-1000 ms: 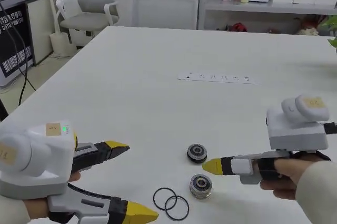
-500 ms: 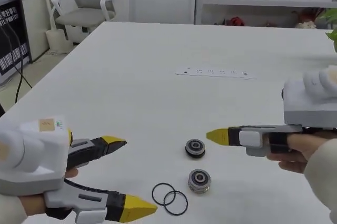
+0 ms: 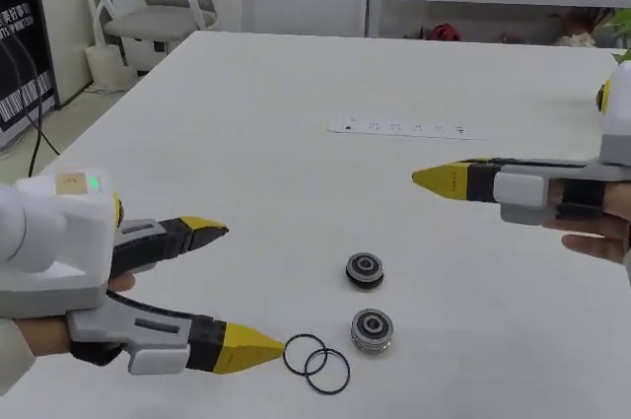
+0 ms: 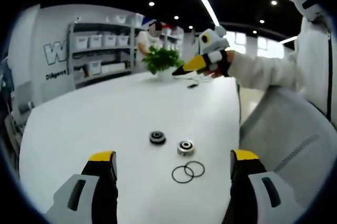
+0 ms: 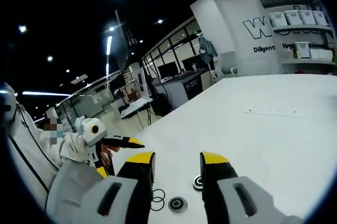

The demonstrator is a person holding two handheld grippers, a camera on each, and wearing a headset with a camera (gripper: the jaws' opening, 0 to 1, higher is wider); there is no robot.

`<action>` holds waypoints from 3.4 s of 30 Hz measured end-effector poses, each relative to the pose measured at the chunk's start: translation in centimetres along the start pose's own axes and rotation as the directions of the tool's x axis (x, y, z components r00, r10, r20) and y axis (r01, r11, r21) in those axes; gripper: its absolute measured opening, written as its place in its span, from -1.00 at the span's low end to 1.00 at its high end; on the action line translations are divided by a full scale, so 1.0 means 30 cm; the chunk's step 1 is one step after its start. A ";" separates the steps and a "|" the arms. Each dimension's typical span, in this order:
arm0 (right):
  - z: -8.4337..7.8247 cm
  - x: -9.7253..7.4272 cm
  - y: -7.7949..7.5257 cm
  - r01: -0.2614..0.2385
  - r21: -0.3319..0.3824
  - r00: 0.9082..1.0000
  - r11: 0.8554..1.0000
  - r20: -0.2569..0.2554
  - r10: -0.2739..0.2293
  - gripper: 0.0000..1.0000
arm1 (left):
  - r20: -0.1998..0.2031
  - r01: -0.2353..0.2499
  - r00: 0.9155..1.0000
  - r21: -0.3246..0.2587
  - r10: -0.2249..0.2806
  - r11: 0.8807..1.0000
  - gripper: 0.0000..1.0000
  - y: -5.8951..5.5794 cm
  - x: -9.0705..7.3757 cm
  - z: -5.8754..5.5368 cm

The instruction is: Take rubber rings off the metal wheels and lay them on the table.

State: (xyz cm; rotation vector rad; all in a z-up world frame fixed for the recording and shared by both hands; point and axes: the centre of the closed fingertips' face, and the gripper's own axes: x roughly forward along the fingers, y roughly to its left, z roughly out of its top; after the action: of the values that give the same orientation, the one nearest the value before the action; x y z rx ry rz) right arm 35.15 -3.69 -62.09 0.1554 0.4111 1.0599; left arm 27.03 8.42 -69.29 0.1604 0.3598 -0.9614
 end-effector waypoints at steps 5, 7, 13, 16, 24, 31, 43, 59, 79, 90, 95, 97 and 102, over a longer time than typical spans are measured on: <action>0.044 -0.014 -0.041 0.033 -0.038 0.999 0.999 0.004 -0.033 -0.37 | 0.007 0.017 1.000 0.046 -0.017 0.999 0.81 0.004 -0.005 0.071; 0.057 -0.014 -0.052 0.047 -0.060 0.999 0.997 0.005 -0.047 -0.34 | 0.029 0.022 0.999 0.057 -0.024 0.998 0.80 0.014 -0.008 0.112; 0.097 -0.004 -0.066 0.023 -0.084 0.999 0.996 0.039 -0.020 -0.33 | 0.092 -0.004 0.996 0.091 -0.004 0.996 0.81 0.076 -0.024 0.233; 0.105 0.000 -0.070 -0.014 -0.090 0.998 0.996 0.062 0.019 -0.33 | 0.118 -0.018 0.993 0.108 0.006 0.994 0.80 0.107 -0.024 0.289; 0.073 0.024 -0.110 -0.058 -0.054 0.989 0.997 0.136 0.065 -0.40 | 0.164 -0.037 0.986 0.162 0.010 0.986 0.80 0.161 0.053 0.410; -0.058 0.035 -0.210 -0.029 -0.003 0.993 1.000 0.112 0.029 -0.49 | 0.158 -0.013 0.987 0.204 -0.019 0.979 0.75 0.204 0.167 0.432; -0.206 0.068 -0.228 0.012 -0.002 1.000 1.000 -0.003 -0.012 -0.48 | 0.158 0.032 0.985 0.213 -0.066 0.977 0.54 0.178 0.357 0.326; -0.328 0.141 -0.211 0.006 -0.036 0.992 0.999 -0.123 -0.011 -0.50 | -0.010 0.032 0.999 0.227 -0.030 0.973 0.00 0.171 0.474 0.060; -0.437 0.182 -0.202 -0.002 -0.089 0.970 0.996 -0.242 -0.020 -0.54 | -0.102 0.042 0.994 0.129 -0.029 0.991 -0.49 0.143 0.539 -0.088; -0.466 0.194 -0.202 0.000 -0.106 0.963 0.994 -0.269 -0.028 -0.53 | -0.113 0.057 0.993 0.099 -0.046 0.993 -0.70 0.131 0.552 -0.108; -0.483 0.208 -0.202 0.007 -0.137 0.958 0.991 -0.283 -0.046 -0.51 | -0.112 0.045 0.993 0.078 -0.036 0.996 -0.73 0.135 0.550 -0.110; -0.491 0.215 -0.210 0.013 -0.159 0.956 0.987 -0.287 -0.059 -0.53 | -0.107 0.053 0.993 0.076 -0.045 0.996 -0.73 0.129 0.550 -0.108; -0.516 0.231 -0.201 -0.001 -0.195 0.948 0.981 -0.313 -0.062 -0.53 | -0.103 0.068 0.993 0.057 -0.062 0.996 -0.74 0.115 0.544 -0.109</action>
State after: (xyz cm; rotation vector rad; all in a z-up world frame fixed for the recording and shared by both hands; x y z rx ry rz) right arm 36.78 -1.69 -79.90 -0.1986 0.5956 1.0903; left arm 37.60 -1.25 -78.44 0.2546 0.4309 -1.0313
